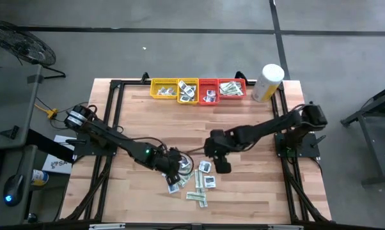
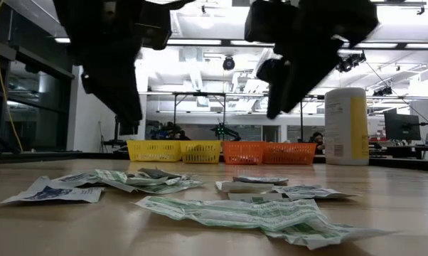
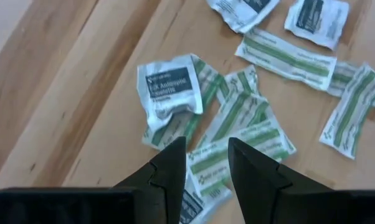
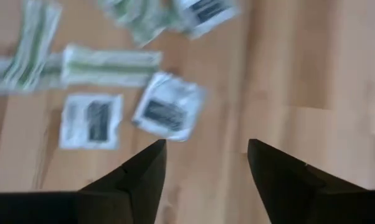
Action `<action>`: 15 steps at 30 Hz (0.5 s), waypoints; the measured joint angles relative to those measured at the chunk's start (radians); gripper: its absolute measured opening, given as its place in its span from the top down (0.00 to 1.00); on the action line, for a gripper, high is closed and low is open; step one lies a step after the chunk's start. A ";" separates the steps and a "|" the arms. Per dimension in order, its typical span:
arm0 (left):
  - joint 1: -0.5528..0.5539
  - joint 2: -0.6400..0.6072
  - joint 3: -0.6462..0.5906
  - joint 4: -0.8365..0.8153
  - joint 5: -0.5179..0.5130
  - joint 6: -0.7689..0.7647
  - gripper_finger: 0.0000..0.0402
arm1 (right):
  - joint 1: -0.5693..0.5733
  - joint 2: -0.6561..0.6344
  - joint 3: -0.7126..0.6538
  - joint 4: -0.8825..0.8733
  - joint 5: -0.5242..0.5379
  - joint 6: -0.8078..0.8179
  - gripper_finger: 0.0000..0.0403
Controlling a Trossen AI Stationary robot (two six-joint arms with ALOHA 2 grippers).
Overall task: Pick & Place First Aid Supplies
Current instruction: Put the gray packet into the right yellow bin
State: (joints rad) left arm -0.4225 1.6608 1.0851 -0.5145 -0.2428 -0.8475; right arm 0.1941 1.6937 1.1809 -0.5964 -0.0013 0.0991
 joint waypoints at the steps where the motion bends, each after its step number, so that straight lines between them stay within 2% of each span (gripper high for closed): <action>1: -0.006 0.000 0.000 -0.003 -0.001 -0.006 0.70 | 0.009 0.015 0.000 0.004 -0.021 -0.025 0.44; 6: -0.034 0.000 0.000 -0.031 -0.003 -0.043 0.70 | 0.057 0.076 0.000 0.054 -0.078 -0.170 0.43; 15: -0.057 0.000 0.000 -0.050 -0.003 -0.075 0.70 | 0.089 0.157 0.000 0.111 -0.040 -0.401 0.49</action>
State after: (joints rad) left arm -0.4793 1.6604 1.0851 -0.5641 -0.2456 -0.9227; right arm 0.2829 1.8510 1.1809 -0.4850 -0.0411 -0.3023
